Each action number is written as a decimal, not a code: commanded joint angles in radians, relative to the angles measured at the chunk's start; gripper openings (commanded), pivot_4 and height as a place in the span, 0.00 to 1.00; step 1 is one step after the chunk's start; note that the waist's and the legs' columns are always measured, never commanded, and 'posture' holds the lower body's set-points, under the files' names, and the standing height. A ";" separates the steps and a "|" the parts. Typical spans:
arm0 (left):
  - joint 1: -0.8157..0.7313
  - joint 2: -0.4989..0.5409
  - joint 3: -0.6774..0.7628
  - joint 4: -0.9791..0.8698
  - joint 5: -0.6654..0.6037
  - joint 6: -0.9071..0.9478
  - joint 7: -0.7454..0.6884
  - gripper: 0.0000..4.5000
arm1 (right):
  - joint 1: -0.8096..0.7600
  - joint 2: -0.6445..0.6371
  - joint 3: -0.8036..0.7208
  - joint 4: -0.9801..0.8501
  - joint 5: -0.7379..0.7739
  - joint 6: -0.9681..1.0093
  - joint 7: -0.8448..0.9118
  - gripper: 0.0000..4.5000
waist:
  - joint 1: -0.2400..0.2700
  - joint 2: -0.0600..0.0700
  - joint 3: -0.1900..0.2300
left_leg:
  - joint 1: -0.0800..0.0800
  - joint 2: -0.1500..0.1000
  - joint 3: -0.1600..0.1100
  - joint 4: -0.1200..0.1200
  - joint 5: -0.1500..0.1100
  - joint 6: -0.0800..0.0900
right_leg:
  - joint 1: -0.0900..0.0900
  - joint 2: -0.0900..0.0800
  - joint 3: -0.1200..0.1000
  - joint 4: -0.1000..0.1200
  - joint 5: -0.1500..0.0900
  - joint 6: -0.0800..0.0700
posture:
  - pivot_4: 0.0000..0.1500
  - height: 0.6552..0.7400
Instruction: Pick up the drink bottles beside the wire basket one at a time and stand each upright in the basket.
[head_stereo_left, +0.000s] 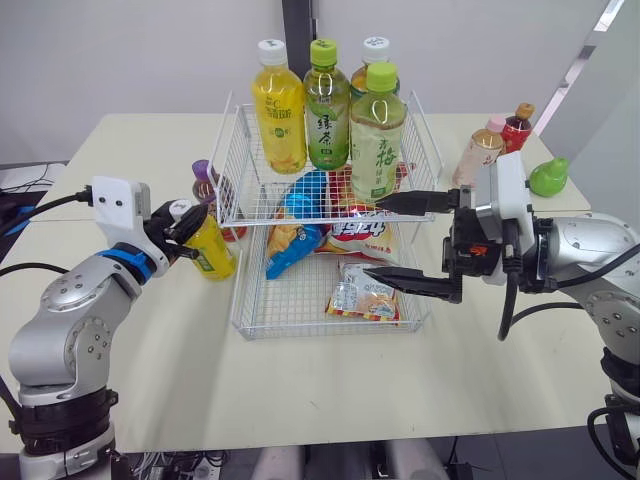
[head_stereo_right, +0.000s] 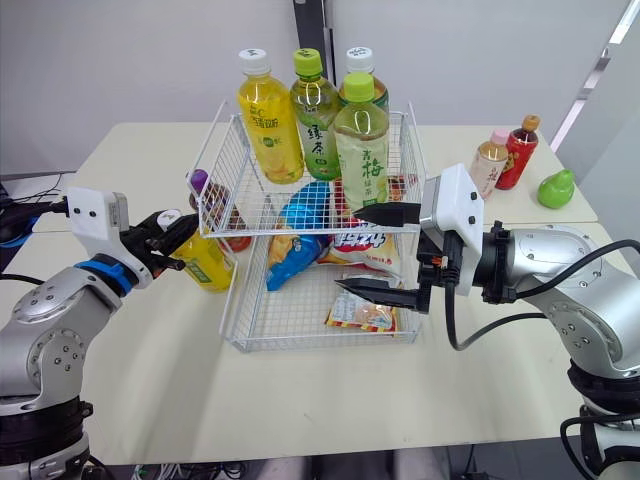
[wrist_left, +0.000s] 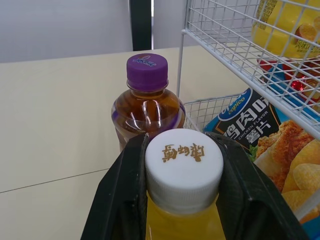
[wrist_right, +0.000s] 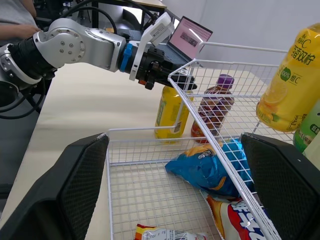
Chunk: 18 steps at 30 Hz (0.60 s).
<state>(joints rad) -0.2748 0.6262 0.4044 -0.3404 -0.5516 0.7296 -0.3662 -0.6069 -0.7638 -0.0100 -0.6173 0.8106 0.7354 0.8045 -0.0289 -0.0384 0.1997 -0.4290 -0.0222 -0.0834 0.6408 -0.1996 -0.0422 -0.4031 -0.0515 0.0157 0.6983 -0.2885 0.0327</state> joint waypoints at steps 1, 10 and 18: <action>0.029 0.042 0.070 -0.060 -0.044 0.013 -0.038 0.30 | -0.011 0.002 -0.027 -0.033 0.015 -0.004 -0.015 1.00 | -0.001 0.000 0.000 | 0.000 0.000 0.000 0.000 0.000 0.000 | 0.000 0.000 0.000 0.000 0.000 0.000 | 1.00 0.89; -0.026 0.326 0.232 0.030 -0.214 0.125 -0.260 0.30 | -0.037 -0.001 -0.024 0.014 -0.050 -0.040 -0.040 1.00 | 0.000 0.000 0.000 | -0.001 0.001 -0.001 -0.001 0.000 0.000 | -0.001 0.002 -0.001 -0.001 0.000 0.000 | 1.00 0.89; -0.430 0.619 0.135 0.357 -0.310 0.215 -0.444 0.30 | -0.047 -0.031 -0.096 0.043 -0.044 -0.070 0.016 1.00 | -0.001 -0.001 0.002 | -0.002 0.000 -0.001 -0.001 0.000 0.000 | -0.002 0.004 -0.002 -0.001 0.000 0.000 | 1.00 0.89</action>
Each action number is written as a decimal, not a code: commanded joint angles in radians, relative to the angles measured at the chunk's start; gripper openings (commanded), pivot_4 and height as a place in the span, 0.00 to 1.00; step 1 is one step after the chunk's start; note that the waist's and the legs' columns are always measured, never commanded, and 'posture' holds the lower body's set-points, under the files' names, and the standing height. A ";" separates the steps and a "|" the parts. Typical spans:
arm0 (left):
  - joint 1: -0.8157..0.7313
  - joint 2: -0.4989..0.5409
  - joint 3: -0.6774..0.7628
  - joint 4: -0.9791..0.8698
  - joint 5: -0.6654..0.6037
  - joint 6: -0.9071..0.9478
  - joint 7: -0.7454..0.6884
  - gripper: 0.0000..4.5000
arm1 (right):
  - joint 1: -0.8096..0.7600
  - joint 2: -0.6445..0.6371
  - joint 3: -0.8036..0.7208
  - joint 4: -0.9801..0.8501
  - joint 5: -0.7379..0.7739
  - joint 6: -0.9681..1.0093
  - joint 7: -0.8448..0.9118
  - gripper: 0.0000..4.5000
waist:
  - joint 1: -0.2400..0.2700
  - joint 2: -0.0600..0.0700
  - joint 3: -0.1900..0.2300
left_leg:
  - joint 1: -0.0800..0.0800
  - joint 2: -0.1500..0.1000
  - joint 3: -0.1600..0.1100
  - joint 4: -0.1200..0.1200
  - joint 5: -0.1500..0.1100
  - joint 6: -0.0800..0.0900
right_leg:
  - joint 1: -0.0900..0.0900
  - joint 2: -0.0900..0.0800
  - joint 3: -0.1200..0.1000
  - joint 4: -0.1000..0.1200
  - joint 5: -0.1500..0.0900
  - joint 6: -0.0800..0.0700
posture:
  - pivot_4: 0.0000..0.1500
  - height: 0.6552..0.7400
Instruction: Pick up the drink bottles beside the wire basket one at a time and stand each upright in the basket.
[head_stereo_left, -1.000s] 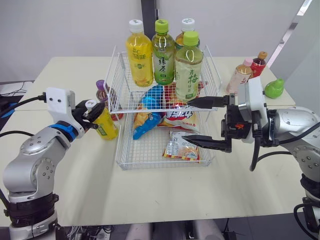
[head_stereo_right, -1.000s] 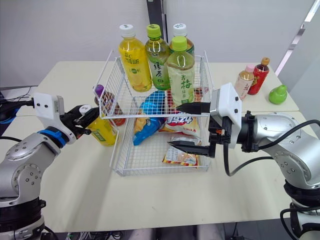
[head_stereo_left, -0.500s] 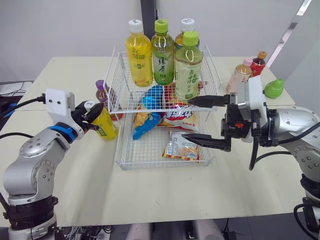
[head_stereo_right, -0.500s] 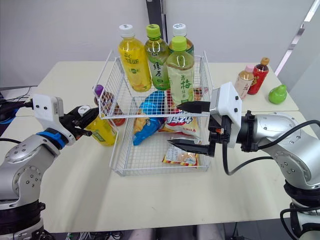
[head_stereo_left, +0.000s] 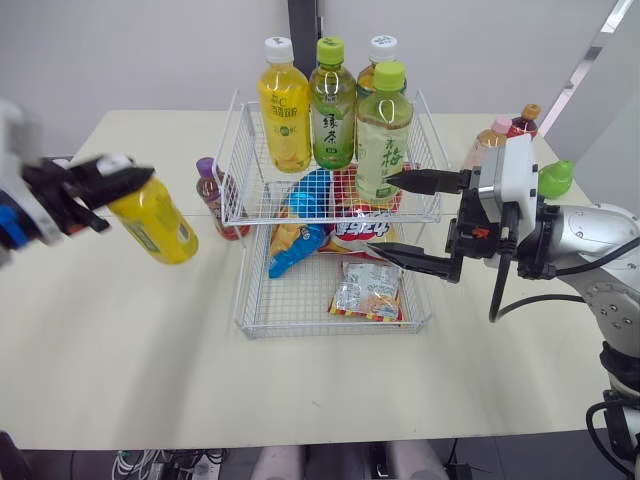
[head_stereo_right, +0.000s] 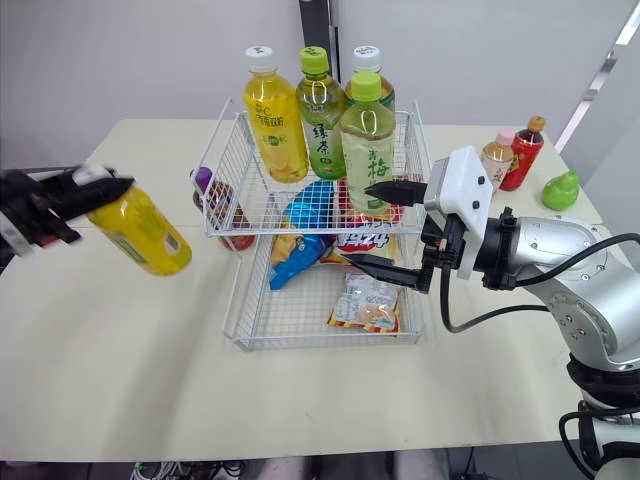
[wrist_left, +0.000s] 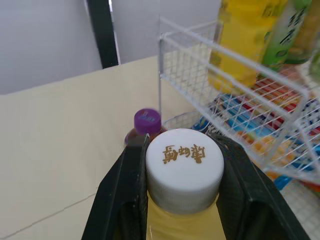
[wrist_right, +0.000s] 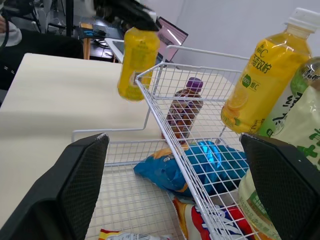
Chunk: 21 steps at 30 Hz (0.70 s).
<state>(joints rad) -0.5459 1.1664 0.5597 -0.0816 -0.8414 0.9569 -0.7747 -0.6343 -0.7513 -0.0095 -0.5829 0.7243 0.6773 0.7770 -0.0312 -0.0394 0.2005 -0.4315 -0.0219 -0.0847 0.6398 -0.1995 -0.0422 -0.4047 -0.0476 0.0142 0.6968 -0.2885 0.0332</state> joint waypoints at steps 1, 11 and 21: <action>-0.220 0.094 -0.050 0.136 -0.019 -0.006 -0.046 0.30 | -0.025 -0.077 -0.152 0.025 0.078 -0.003 0.073 1.00 | 0.001 0.000 0.001 | 0.000 0.001 0.000 0.000 0.000 0.000 | 0.000 0.002 0.000 0.000 0.000 0.000 | 1.00 0.89; -1.001 0.065 -0.530 0.449 0.151 0.081 -0.334 0.30 | 0.031 -0.217 -0.324 0.082 0.247 0.050 0.201 1.00 | -0.003 -0.002 0.002 | -0.001 0.000 0.000 0.001 0.000 0.000 | 0.000 0.004 0.001 0.000 0.000 0.001 | 1.00 0.89; -1.137 -0.164 -0.688 0.510 0.260 0.101 -0.501 0.30 | 0.041 -0.226 -0.340 0.086 0.253 0.036 0.176 1.00 | -0.012 0.002 0.005 | -0.001 0.004 0.000 0.001 0.000 0.000 | -0.001 0.006 0.002 0.001 -0.003 0.003 | 1.00 0.89</action>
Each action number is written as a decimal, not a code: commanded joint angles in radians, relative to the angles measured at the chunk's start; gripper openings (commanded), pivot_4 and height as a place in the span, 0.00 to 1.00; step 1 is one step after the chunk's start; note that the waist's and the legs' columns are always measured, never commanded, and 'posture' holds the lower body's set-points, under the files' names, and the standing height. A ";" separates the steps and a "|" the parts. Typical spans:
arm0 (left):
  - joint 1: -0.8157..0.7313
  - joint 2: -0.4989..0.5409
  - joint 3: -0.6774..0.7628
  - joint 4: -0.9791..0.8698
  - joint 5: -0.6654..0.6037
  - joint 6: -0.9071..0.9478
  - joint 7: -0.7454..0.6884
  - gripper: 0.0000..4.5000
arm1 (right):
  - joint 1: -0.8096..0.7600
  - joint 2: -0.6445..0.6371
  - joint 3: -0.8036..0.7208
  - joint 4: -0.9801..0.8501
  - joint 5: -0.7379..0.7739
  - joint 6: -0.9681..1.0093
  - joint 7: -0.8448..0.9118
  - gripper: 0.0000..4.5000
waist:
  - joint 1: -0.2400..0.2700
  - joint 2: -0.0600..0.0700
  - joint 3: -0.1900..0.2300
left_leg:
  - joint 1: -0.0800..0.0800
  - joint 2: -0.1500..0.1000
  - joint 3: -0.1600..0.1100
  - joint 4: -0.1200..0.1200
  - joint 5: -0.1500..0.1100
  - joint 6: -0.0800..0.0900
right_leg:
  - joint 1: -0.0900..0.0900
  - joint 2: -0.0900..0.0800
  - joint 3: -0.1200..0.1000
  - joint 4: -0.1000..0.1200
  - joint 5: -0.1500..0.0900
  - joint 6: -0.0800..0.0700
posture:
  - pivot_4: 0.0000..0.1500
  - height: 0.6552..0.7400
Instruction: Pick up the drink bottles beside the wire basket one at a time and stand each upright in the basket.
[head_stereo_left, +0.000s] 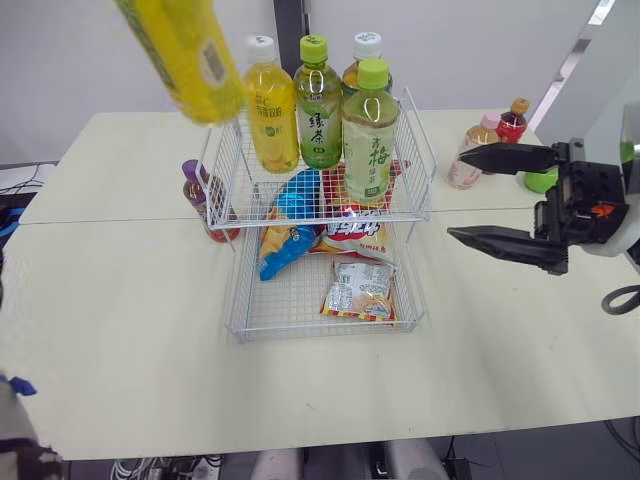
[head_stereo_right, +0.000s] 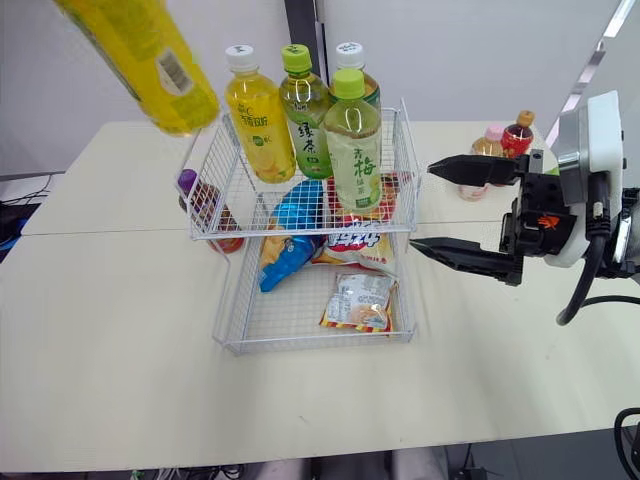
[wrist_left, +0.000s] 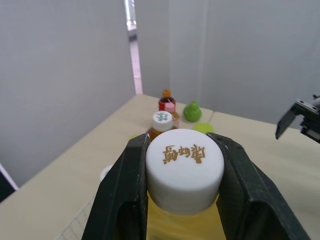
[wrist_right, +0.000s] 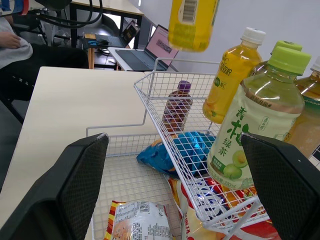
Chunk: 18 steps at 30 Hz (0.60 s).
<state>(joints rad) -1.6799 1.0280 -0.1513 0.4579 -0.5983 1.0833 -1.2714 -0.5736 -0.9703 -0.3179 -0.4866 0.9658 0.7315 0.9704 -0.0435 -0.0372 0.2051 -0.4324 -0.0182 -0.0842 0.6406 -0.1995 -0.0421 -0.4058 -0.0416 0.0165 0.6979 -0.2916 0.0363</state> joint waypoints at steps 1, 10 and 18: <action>0.012 -0.051 0.028 -0.034 0.025 -0.036 0.008 0.30 | -0.023 -0.003 -0.033 -0.010 0.015 -0.018 -0.026 1.00 | 0.001 0.000 0.000 | 0.000 0.000 0.000 0.000 0.000 0.000 | 0.000 0.000 0.000 0.000 0.000 0.000 | 1.00 0.89; 0.168 -0.223 0.077 -0.087 0.083 -0.161 0.119 0.30 | -0.031 0.000 -0.037 -0.023 0.034 -0.012 -0.073 1.00 | 0.001 0.000 0.000 | -0.001 0.000 0.000 0.000 0.000 0.000 | -0.001 -0.001 0.001 0.000 0.002 -0.004 | 1.00 0.89; 0.232 -0.277 0.074 -0.113 0.101 -0.180 0.116 0.30 | -0.023 -0.018 -0.032 -0.027 0.035 -0.012 -0.077 1.00 | 0.004 0.000 0.000 | -0.001 -0.001 0.000 0.001 0.000 0.000 | -0.001 -0.002 0.001 0.000 0.002 -0.004 | 1.00 0.89</action>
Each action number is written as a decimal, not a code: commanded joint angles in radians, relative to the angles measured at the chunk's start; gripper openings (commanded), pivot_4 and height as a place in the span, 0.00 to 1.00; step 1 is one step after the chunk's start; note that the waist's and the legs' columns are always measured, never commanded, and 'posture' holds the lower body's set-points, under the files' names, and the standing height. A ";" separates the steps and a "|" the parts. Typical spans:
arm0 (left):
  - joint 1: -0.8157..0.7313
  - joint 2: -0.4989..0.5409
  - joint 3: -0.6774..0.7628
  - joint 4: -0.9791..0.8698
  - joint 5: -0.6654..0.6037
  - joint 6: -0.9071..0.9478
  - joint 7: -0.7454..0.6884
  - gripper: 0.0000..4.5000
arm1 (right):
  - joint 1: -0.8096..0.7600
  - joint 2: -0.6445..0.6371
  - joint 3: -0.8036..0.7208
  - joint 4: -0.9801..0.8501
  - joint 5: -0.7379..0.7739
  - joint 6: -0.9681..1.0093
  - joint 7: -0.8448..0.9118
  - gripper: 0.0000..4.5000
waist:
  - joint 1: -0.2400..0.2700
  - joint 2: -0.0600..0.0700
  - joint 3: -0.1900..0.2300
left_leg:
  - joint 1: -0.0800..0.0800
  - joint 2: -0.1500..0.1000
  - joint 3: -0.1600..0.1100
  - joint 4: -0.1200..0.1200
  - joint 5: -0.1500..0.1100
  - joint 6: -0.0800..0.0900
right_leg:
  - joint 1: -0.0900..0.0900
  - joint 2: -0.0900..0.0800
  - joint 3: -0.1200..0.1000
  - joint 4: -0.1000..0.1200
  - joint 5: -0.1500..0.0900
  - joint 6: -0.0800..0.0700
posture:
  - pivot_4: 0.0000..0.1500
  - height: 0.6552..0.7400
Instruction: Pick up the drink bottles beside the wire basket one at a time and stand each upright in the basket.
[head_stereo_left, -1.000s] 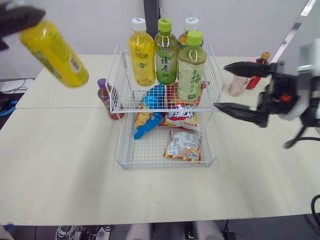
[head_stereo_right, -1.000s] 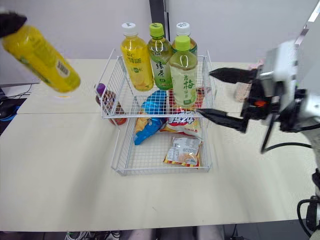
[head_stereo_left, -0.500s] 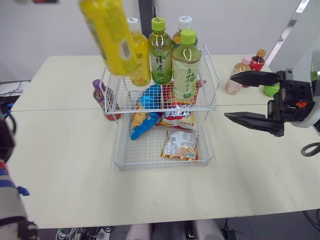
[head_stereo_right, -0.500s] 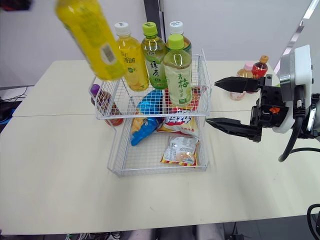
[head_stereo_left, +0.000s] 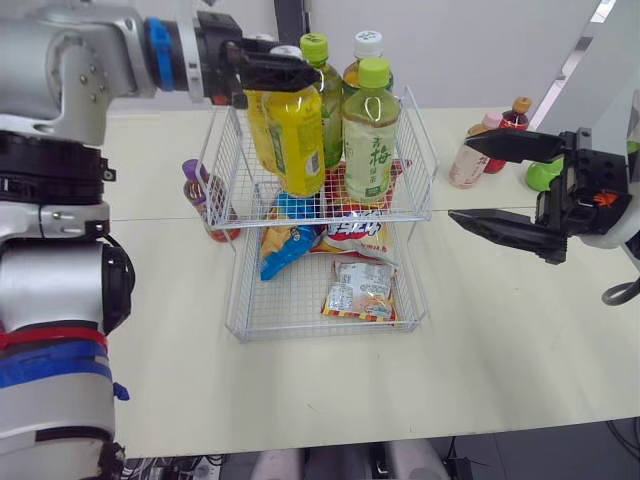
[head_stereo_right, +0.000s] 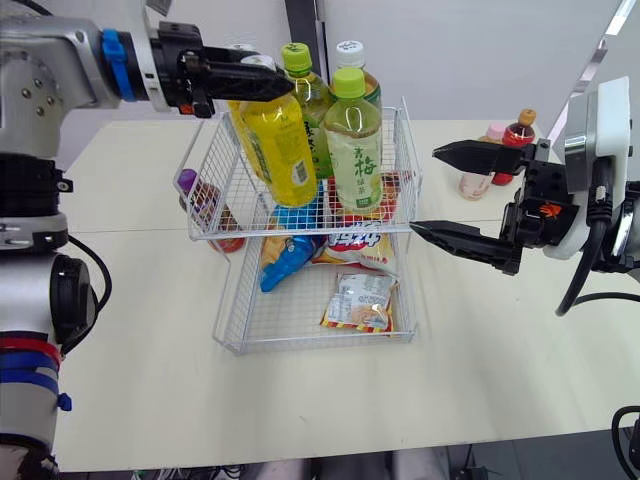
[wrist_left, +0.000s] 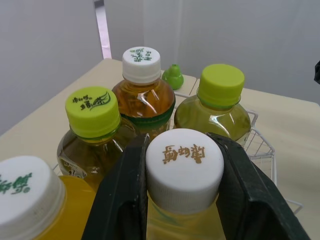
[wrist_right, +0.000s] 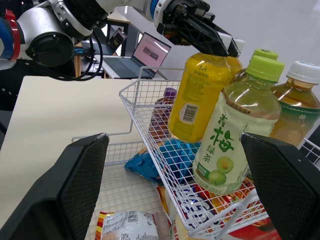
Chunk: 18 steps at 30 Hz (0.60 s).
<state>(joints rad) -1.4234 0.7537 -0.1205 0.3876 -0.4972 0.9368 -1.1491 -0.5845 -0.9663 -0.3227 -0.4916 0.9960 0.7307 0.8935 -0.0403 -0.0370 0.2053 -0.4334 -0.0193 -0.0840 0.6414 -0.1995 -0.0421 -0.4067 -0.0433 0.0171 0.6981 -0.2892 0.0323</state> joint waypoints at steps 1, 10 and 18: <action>-0.025 -0.007 0.043 -0.041 0.002 -0.036 -0.006 0.30 | -0.012 -0.023 -0.027 -0.023 0.005 -0.012 0.001 1.00 | 0.001 0.000 0.000 | 0.000 0.000 0.000 0.000 0.000 0.000 | 0.000 0.000 0.000 0.000 0.000 0.000 | 1.00 0.89; -0.066 -0.056 0.035 0.018 0.039 -0.050 0.002 0.30 | 0.000 -0.030 -0.028 -0.030 0.003 -0.012 0.000 1.00 | 0.004 0.000 0.000 | 0.000 -0.001 0.000 0.001 0.000 0.000 | 0.001 -0.001 0.000 0.000 0.000 0.000 | 1.00 0.89; -0.081 -0.051 0.050 0.029 0.045 -0.078 -0.042 0.71 | 0.005 -0.029 -0.030 -0.033 -0.006 -0.022 -0.006 1.00 | 0.003 0.000 0.000 | 0.000 -0.001 0.000 0.001 0.000 0.000 | 0.001 -0.001 0.000 0.000 0.000 0.000 | 1.00 0.89</action>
<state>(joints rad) -1.4712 0.6818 -0.1052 0.4536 -0.4424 0.8673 -1.1702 -0.5704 -0.9797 -0.3227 -0.5066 0.9941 0.7296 0.8926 -0.0373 -0.0370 0.2052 -0.4333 -0.0203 -0.0840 0.6425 -0.1996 -0.0421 -0.4060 -0.0441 0.0169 0.6983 -0.2891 0.0326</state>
